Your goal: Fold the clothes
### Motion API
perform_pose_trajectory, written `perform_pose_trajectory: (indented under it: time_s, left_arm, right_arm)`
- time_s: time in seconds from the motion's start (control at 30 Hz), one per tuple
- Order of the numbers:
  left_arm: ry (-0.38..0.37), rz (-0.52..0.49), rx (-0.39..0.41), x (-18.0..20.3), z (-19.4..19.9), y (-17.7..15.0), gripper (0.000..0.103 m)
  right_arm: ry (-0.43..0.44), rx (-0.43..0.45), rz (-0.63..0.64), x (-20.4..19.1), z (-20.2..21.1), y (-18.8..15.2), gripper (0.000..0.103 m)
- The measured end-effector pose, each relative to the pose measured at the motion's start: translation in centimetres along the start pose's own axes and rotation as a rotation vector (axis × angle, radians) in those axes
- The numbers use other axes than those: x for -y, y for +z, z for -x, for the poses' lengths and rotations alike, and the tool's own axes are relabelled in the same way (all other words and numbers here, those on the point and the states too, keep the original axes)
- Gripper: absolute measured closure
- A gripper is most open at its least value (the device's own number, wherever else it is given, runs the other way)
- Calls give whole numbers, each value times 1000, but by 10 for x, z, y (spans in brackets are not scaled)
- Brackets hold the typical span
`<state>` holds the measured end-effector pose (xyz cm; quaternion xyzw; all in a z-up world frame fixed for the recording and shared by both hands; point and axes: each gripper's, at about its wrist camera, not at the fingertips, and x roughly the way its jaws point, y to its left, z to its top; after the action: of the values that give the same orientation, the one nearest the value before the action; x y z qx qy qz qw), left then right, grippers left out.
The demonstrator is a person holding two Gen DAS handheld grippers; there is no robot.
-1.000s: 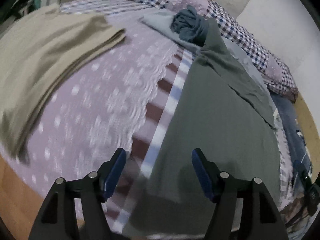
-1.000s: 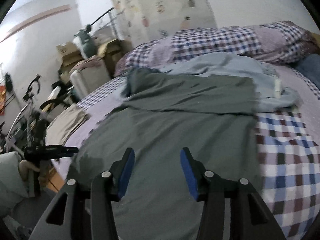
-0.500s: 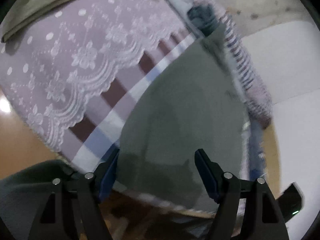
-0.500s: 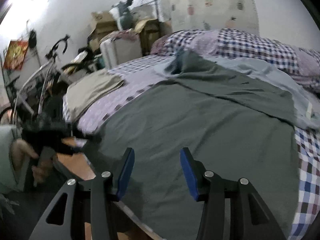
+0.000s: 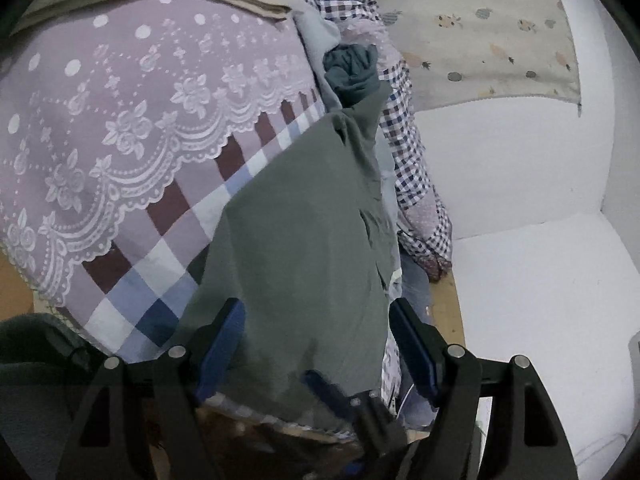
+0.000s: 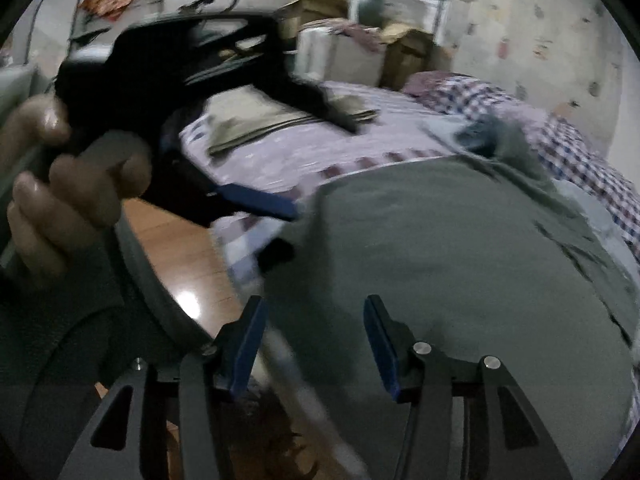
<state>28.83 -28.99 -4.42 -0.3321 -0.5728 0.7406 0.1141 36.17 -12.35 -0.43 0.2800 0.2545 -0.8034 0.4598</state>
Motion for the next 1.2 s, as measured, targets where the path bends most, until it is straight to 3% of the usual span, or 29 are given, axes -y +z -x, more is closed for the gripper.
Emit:
perform_pose_trajectory:
  time_s: [0.07,0.2,0.33,0.43,0.5,0.6,0.67,0.83,1.03,1.07,1.1,1.13,1.17,1.2]
  left_arm:
    - [36,9,7,-5,5,2,25]
    - [197,4,36,-12,15,2,25]
    - [323,6,15,-24,14,0,25]
    - [356,24,6,-30,12,0,44]
    - [324,26,7,-31,18,-2,73]
    - [264,29,8,-32,27,-5,91]
    - [197,30,10,-30,31,-6,96]
    - [83,62,17,-29,39,-6,98]
    - [50,98,30,-33,46,-2,98]
    - [47,103,35,-34,46,-1,98]
    - [46,108,43,-34,47,-1,98]
    - [50,114,55,-35,49,-2,98]
    - [53,116,66,-35,51,-3,92]
    - [57,113,75,-34,52,-4,77]
  right_arm:
    - [0,3,28,-13,-11,2,49]
    - [-5,16,57,-26,-21,4,49]
    - [-2,30,50,-23,-22,5,49]
    - [-11,31,49,-20,-22,6,49]
    - [-24,32,69,-23,-24,6,49]
    - [-71,49,141,-33,-27,7,49]
    - [-107,65,185,-39,-29,9,49]
    - [-228,109,286,-52,-38,14,49]
    - [-353,116,424,-64,-56,13,54]
    - [-379,115,439,-64,-59,14,63]
    - [-392,109,450,-62,-62,16,84]
    - [-387,100,451,-61,-63,17,96]
    - [-376,101,441,-59,-62,19,103]
    - [-368,109,432,-57,-59,21,103]
